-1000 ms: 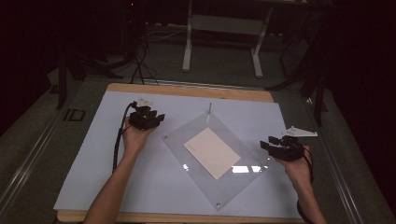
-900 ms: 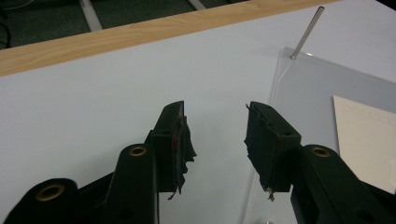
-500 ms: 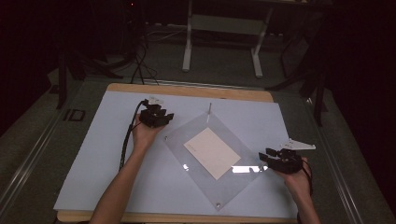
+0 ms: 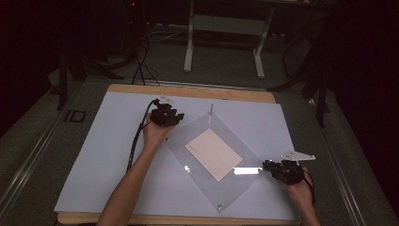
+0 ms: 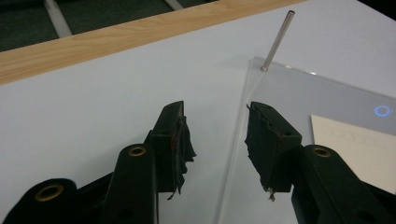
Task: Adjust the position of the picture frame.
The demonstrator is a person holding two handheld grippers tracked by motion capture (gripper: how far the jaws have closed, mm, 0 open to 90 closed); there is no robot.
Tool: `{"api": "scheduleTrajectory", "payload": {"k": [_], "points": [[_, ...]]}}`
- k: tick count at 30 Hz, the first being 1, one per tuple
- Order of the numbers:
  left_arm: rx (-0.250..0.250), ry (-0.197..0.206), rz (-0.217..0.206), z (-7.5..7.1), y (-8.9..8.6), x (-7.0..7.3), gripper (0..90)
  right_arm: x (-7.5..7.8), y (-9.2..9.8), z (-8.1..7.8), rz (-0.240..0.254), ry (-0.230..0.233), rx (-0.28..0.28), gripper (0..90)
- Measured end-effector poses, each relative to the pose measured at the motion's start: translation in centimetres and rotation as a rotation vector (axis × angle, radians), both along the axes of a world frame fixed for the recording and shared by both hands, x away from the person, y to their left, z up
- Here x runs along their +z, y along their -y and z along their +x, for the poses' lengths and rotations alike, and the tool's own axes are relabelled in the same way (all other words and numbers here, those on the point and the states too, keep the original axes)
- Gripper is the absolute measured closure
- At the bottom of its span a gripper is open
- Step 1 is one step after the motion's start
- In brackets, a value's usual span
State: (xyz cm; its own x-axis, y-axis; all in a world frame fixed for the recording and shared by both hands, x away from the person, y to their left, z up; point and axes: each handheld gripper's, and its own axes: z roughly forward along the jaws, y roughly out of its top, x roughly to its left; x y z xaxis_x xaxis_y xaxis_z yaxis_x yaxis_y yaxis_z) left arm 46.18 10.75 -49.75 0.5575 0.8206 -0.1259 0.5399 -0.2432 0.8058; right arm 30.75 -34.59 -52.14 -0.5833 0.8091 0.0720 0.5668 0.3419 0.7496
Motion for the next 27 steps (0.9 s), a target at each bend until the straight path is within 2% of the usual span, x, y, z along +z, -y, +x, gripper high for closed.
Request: {"api": "scheduleTrajectory", "payload": {"k": [2, 4, 6, 7, 10, 12, 15, 18, 20, 24, 27], "points": [[-0.004, 0.0, 0.005, 0.1, 0.3, -0.1, 56.9, -0.1, -0.2, -0.2, -0.025, -0.005, 0.003, 80.0], [-0.028, -0.002, 0.024, 0.6, 1.1, -0.1, 56.9, -0.5, -0.3, -0.4, -0.037, -0.003, 0.001, 81.8], [-0.033, 0.004, 0.023, 0.7, 1.4, -0.1, 56.9, -0.5, -0.1, -0.5, -0.036, 0.0, -0.004, 83.8], [-0.044, 0.012, 0.015, 1.0, 1.9, -0.2, 56.9, -0.5, -0.1, -0.6, -0.038, 0.004, -0.005, 84.5], [-0.064, 0.013, 0.026, 1.5, 2.9, -0.3, 57.1, -0.4, -0.5, -0.8, -0.078, 0.027, -0.005, 85.1], [-0.076, 0.02, 0.034, 1.8, 3.5, -0.3, 57.1, -0.5, -0.5, -0.8, -0.075, 0.028, -0.006, 85.2], [-0.076, 0.014, 0.006, 2.3, 4.2, -0.6, 57.2, -0.6, -0.4, -0.8, -0.066, 0.037, -0.005, 84.8], [-0.093, 0.004, 0.029, 2.9, 5.2, -0.9, 57.2, -0.6, -0.4, -0.7, -0.054, 0.054, -0.002, 83.6], [-0.102, 0.0, 0.027, 3.2, 5.7, -1.1, 57.2, -0.5, -0.5, -0.7, -0.033, 0.07, -0.007, 82.6], [-0.119, -0.008, 0.04, 3.7, 7.0, -1.4, 57.4, -0.5, -0.7, -0.4, -0.037, 0.08, -0.007, 83.7], [-0.124, -0.003, 0.034, 4.0, 7.6, -1.6, 57.8, -0.5, -0.7, -0.3, -0.037, 0.084, -0.002, 84.3]]}}
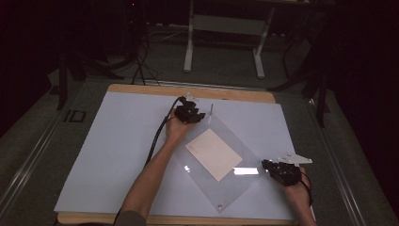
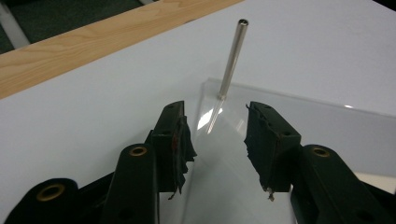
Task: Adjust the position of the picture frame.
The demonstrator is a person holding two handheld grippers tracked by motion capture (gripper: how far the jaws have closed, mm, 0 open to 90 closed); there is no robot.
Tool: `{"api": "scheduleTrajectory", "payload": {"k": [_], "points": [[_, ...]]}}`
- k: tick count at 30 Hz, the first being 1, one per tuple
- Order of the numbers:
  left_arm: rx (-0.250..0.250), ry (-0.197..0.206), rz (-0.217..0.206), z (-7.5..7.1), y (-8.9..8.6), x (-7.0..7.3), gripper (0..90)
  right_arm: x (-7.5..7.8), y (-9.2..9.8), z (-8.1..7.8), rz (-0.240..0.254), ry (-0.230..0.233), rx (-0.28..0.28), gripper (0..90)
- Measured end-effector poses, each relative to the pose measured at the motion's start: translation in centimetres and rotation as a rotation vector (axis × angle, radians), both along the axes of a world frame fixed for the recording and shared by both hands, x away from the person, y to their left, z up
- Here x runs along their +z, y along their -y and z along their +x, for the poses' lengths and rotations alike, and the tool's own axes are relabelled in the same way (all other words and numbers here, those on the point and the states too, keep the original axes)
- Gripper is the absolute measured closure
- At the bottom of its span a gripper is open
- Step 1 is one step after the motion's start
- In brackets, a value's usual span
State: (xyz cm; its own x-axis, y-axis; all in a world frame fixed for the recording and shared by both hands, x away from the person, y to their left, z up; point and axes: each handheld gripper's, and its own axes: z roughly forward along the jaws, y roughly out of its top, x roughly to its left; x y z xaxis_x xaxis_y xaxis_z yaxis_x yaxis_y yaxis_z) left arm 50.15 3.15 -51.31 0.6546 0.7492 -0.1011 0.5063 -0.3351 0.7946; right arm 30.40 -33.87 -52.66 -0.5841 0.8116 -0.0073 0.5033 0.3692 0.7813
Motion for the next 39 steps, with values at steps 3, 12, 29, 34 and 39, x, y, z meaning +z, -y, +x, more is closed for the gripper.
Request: {"api": "scheduleTrajectory", "payload": {"k": [3, 12, 29, 34, 39], "points": [[-0.012, -0.008, 0.009, 0.7, 1.3, -0.3, 58.0, -0.1, 0.0, 0.0, 0.006, -0.001, -0.004, 84.7], [-0.026, 0.0, 0.01, 2.8, 3.6, -0.4, 61.8, -0.2, 0.1, -0.1, 0.021, -0.003, -0.008, 84.6], [-0.013, -0.041, 0.074, 4.8, 5.8, -1.7, 81.2, -0.3, 0.1, -0.1, 0.051, -0.01, -0.032, 84.6], [-0.015, -0.022, 0.105, 4.6, 5.9, -1.6, 83.7, -0.2, 0.2, 0.0, 0.07, -0.027, -0.04, 84.4], [-0.039, -0.031, 0.122, 4.5, 5.4, -1.3, 84.2, -0.2, 0.5, 0.3, 0.128, -0.075, -0.047, 83.4]]}}
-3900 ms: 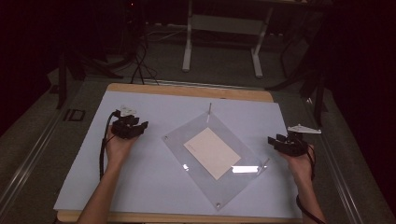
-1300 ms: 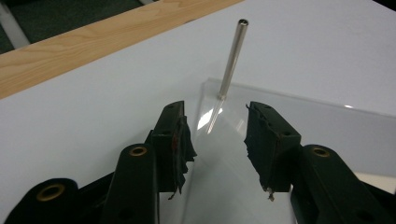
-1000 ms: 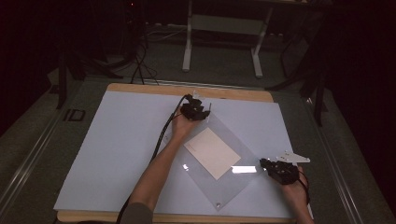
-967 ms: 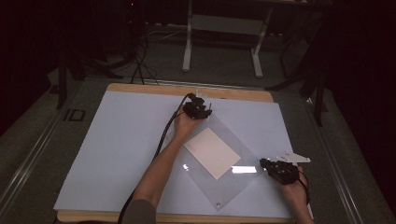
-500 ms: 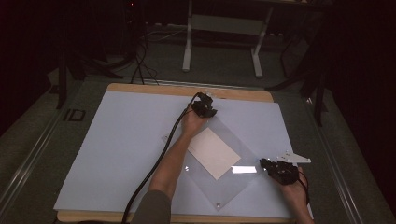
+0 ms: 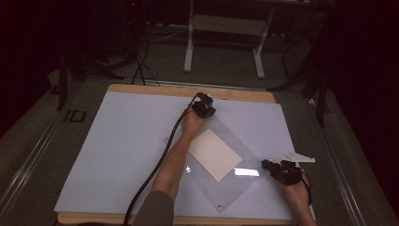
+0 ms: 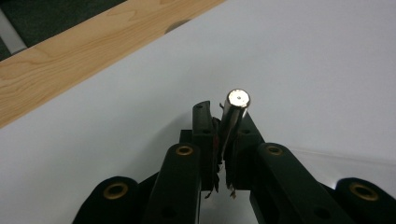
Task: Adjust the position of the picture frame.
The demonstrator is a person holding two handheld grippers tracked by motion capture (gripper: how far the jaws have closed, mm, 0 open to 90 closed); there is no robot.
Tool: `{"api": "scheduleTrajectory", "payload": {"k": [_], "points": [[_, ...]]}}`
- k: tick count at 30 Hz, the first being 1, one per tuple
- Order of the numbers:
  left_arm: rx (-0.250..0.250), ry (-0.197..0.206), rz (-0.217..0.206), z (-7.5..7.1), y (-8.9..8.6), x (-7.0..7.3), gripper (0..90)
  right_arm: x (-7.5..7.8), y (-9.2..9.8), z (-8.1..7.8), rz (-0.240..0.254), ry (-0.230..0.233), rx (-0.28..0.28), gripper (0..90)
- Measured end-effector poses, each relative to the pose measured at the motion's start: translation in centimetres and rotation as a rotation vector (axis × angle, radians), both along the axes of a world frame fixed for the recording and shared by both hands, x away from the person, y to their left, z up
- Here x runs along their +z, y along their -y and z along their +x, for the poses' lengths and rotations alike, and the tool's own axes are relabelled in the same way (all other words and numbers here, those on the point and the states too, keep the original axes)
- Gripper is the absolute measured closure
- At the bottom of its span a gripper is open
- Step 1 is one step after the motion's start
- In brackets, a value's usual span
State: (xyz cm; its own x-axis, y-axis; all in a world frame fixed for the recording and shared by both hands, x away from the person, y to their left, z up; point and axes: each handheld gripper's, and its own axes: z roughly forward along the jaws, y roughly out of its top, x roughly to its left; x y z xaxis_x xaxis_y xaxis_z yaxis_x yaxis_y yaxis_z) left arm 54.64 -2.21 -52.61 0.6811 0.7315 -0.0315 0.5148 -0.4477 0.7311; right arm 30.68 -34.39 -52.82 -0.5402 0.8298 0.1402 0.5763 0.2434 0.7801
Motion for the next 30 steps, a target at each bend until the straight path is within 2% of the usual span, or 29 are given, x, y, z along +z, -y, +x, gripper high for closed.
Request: {"api": "scheduleTrajectory", "payload": {"k": [3, 5, 10, 11, 12, 19, 22, 23, 24, 26, 30], "points": [[-0.014, -0.005, -0.005, -0.2, -0.8, 0.3, 84.3, 0.1, 0.0, 0.2, 0.014, -0.015, -0.006, 83.1], [-0.01, -0.011, -0.025, -0.4, -1.7, 0.5, 84.2, 0.4, -0.1, 0.4, 0.021, -0.01, -0.007, 82.7], [-0.01, -0.013, -0.038, -1.2, -4.3, 1.2, 84.2, 1.4, -0.7, 1.2, 0.035, -0.005, -0.006, 81.7], [-0.01, -0.013, -0.038, -1.2, -4.3, 1.2, 84.2, 1.4, -0.7, 1.2, 0.035, -0.005, -0.006, 81.7], [0.001, -0.012, -0.046, -1.5, -5.5, 1.5, 84.2, 1.6, -1.0, 1.4, 0.034, -0.006, -0.003, 81.5], [0.052, 0.006, -0.069, -3.3, -10.6, 2.2, 84.3, 3.4, -3.3, 4.6, 0.042, 0.016, 0.017, 80.0], [0.06, 0.007, -0.05, -4.4, -12.8, 2.4, 84.4, 4.0, -4.3, 6.0, 0.051, 0.023, 0.027, 79.9], [0.06, 0.007, -0.05, -4.4, -12.8, 2.4, 84.3, 4.0, -4.3, 6.0, 0.051, 0.023, 0.027, 79.9], [0.068, -0.004, -0.045, -5.1, -14.0, 2.4, 84.3, 4.1, -4.6, 6.5, 0.051, 0.023, 0.029, 79.9], [0.08, -0.009, -0.043, -5.9, -15.5, 2.4, 84.3, 4.1, -5.7, 7.8, 0.057, 0.006, 0.046, 80.0], [0.093, -0.044, -0.046, -7.5, -18.3, 2.0, 84.1, 4.0, -7.3, 9.7, 0.068, -0.032, 0.102, 79.7]]}}
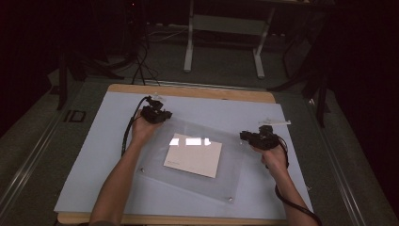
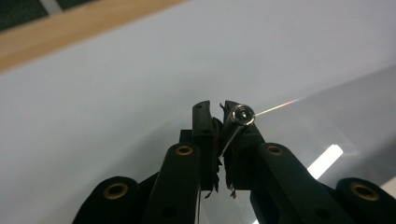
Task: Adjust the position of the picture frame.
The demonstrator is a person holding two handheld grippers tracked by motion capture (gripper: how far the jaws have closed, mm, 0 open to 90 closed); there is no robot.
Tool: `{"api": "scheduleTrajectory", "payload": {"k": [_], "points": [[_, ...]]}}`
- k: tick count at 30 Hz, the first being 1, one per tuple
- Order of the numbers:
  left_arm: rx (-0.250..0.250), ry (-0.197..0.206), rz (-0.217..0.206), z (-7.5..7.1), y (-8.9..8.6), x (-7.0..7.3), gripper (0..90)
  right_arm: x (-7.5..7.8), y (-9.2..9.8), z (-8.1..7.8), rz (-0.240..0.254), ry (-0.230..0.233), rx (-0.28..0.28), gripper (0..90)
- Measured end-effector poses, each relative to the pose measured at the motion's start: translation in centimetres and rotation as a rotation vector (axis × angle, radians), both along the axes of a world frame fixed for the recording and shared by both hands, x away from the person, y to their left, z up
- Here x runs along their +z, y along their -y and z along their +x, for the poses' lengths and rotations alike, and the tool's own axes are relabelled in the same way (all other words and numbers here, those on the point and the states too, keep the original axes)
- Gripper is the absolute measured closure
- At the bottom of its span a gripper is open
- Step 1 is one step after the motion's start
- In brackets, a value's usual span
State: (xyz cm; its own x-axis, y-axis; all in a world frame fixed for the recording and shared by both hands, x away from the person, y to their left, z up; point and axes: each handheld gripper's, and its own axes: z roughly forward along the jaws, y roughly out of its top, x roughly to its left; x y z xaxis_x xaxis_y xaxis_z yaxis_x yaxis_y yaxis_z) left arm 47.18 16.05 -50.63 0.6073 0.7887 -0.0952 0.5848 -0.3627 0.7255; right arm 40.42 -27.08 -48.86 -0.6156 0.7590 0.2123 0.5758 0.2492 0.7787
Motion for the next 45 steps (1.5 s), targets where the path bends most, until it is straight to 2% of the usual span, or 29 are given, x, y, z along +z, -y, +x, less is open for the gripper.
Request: {"api": "scheduleTrajectory", "payload": {"k": [2, 6, 7, 9, 13, 15, 18, 20, 28, 30, 39, 42, 45], "points": [[0.012, -0.021, -0.002, -0.7, -1.0, -0.3, 83.9, 0.0, -0.7, 0.7, 0.002, -0.01, 0.006, 79.6], [0.024, -0.031, -0.015, -1.9, -2.4, -0.5, 83.3, -0.3, -2.1, 2.5, -0.005, -0.026, 0.006, 79.3], [0.03, -0.029, -0.013, -2.1, -2.5, -0.6, 83.1, -0.4, -2.4, 3.1, -0.011, -0.03, 0.005, 79.1], [0.037, -0.036, -0.026, -2.4, -2.9, -0.7, 82.6, -0.7, -2.6, 3.8, 0.01, -0.05, 0.001, 78.6], [0.045, -0.048, -0.014, -2.8, -3.0, -1.3, 82.5, -1.9, -2.9, 4.9, 0.02, -0.082, -0.007, 78.6], [0.05, -0.058, 0.004, -2.8, -2.9, -1.7, 82.7, -2.5, -3.0, 5.1, 0.024, -0.09, -0.014, 79.0], [0.054, -0.054, -0.019, -2.8, -2.9, -2.1, 82.6, -3.0, -3.1, 5.2, 0.021, -0.09, -0.022, 79.3], [0.056, -0.05, -0.004, -2.9, -2.8, -2.0, 82.8, -3.0, -3.0, 5.1, 0.025, -0.09, -0.022, 79.2], [0.055, -0.039, 0.011, -3.2, -2.4, -2.0, 82.9, -3.0, -2.6, 4.8, 0.034, -0.08, -0.02, 79.3], [0.06, -0.034, 0.005, -3.3, -2.4, -2.1, 83.0, -3.0, -2.7, 4.8, 0.024, -0.074, -0.022, 79.4], [0.059, -0.041, 0.002, -3.5, -2.5, -2.1, 82.9, -3.3, -2.8, 4.9, 0.043, -0.056, -0.028, 79.4], [0.062, -0.037, -0.005, -3.6, -2.5, -2.1, 82.8, -3.3, -2.8, 4.9, 0.043, -0.057, -0.032, 79.3], [0.06, -0.025, 0.005, -3.6, -2.4, -2.2, 82.8, -3.4, -2.9, 4.8, 0.043, -0.049, -0.034, 79.4]]}}
